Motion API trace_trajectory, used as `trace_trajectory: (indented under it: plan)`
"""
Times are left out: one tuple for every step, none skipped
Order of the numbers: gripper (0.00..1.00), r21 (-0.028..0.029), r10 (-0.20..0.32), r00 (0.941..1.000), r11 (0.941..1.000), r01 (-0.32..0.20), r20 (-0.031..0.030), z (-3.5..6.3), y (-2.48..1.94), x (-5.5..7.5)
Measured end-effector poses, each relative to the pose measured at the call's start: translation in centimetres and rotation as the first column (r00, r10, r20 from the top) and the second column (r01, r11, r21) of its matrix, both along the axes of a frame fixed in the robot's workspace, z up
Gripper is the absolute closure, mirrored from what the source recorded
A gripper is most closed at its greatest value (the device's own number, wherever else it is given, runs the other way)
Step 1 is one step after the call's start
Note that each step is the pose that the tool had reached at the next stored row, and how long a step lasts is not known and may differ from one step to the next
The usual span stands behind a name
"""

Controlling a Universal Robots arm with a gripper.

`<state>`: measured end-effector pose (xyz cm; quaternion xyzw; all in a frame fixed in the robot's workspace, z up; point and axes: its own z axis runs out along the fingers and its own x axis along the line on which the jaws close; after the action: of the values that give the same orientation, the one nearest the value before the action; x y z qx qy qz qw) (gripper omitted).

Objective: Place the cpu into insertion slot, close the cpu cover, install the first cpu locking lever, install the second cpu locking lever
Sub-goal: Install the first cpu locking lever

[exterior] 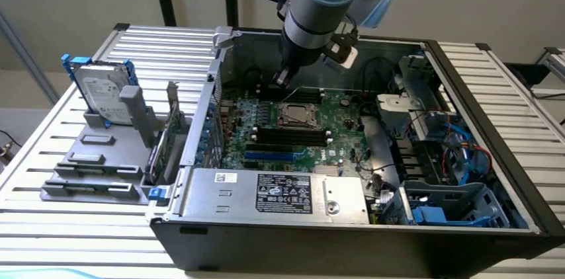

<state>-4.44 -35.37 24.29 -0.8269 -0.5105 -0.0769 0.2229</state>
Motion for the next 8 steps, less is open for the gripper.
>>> trace_trajectory:
  plan:
    - [0.89, -0.0004, 0.0, 1.0, 1.0, 0.0, 0.0001, -0.03, 0.0, 0.0]
    - [0.89, -0.0013, 0.0, 1.0, 1.0, 0.0, 0.0, -0.11, 0.0, 0.0]
    - [0.89, -0.0024, 0.0, 1.0, 1.0, 0.0, 0.0001, -0.27, 0.0, 0.0]
    - [0.89, -0.0028, 0.0, 1.0, 1.0, 0.0, 0.0, -0.45, 0.0, 0.0]
    - [0.89, -0.0031, 0.0, 1.0, 1.0, 0.0, 0.0, -0.63, 0.0, 0.0]
    - [0.89, -0.0034, 0.0, 1.0, 1.0, 0.0, 0.0, -0.81, 0.0, 0.0]
    - [0.89, -0.0037, 0.0, 1.0, 1.0, 0.0, 0.0, -0.99, -0.01, 0.0]
    - [0.89, -0.0042, 0.0, 1.0, 1.0, 0.0, 0.0, -1.17, -0.01, 0.0]
